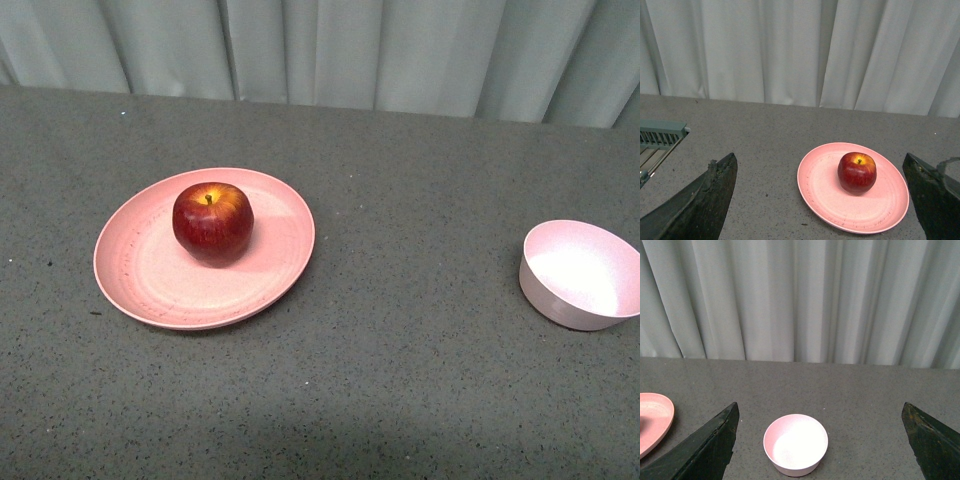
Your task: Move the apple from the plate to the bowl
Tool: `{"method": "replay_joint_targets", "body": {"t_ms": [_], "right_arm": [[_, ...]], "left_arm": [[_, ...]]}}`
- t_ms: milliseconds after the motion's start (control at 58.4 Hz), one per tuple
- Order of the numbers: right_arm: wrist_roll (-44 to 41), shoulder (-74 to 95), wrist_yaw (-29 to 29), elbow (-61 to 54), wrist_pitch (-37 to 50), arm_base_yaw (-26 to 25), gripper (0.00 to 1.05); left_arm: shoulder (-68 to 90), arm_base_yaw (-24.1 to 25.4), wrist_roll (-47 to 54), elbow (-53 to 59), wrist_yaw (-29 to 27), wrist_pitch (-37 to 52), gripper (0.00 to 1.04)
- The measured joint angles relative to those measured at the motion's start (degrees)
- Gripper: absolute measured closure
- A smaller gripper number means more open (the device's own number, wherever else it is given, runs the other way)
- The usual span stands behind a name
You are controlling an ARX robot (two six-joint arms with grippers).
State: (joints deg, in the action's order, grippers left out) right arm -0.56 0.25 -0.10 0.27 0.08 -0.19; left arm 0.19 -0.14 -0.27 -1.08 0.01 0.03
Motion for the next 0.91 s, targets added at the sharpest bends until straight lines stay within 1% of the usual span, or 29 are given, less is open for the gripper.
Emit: {"method": "replay_joint_targets", "body": {"t_ms": [908], "right_arm": [[0.0,0.0,0.0,0.0,0.0,0.0,0.09]], "left_arm": [[0.0,0.0,0.0,0.0,0.0,0.0,0.07]]}}
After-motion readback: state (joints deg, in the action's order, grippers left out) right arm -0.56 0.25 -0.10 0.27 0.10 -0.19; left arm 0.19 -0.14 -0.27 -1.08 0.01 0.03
